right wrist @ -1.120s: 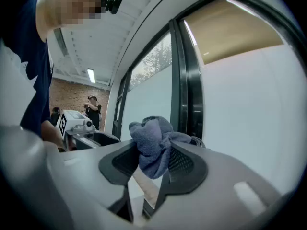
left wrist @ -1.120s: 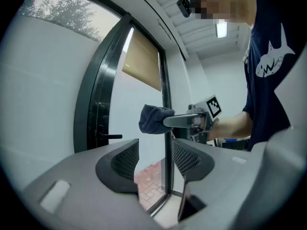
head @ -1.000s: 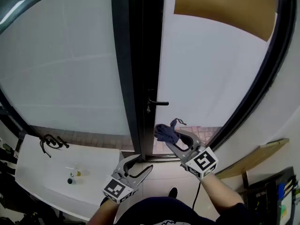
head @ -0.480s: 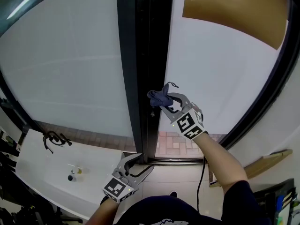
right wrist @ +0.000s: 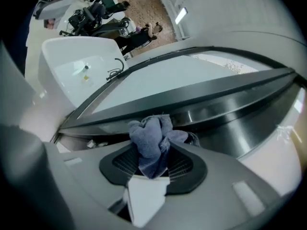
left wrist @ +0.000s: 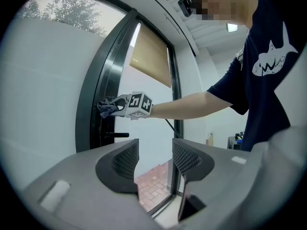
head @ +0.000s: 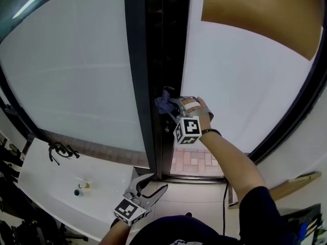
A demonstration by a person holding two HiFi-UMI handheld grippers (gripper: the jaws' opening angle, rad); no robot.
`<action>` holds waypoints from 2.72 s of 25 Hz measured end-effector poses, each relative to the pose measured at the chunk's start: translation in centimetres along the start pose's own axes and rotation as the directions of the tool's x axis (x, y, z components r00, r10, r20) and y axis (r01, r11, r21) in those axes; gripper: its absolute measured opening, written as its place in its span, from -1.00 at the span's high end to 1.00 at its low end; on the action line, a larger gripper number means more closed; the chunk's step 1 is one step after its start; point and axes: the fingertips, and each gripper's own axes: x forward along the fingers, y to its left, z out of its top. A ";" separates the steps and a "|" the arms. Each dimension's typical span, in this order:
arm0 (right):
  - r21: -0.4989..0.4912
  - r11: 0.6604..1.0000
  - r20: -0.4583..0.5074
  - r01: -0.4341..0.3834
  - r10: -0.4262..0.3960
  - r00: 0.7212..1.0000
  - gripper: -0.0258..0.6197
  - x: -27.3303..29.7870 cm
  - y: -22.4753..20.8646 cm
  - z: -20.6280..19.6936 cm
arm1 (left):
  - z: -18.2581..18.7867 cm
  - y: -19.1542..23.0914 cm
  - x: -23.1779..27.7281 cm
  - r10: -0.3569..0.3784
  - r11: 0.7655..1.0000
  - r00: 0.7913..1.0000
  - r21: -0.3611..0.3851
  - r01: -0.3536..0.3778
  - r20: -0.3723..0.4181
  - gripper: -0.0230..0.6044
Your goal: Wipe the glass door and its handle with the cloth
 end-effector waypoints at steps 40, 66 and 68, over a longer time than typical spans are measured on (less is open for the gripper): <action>0.185 0.978 -0.343 0.093 -0.024 0.939 0.51 -15.0 0.8 -24.8 | -2.3 -1.4 6.7 -0.117 0.993 0.991 -0.010 0.117 -0.068 0.25; -0.066 0.991 -0.222 -0.118 0.101 0.970 0.51 -4.4 5.3 -15.4 | -2.6 -0.8 4.3 -0.049 0.999 0.996 -0.023 0.048 -0.080 0.25; -0.043 0.992 -0.258 -0.121 0.106 0.960 0.51 -5.8 5.7 -17.9 | -2.6 -1.1 4.8 -0.066 0.998 0.995 -0.022 0.064 -0.081 0.25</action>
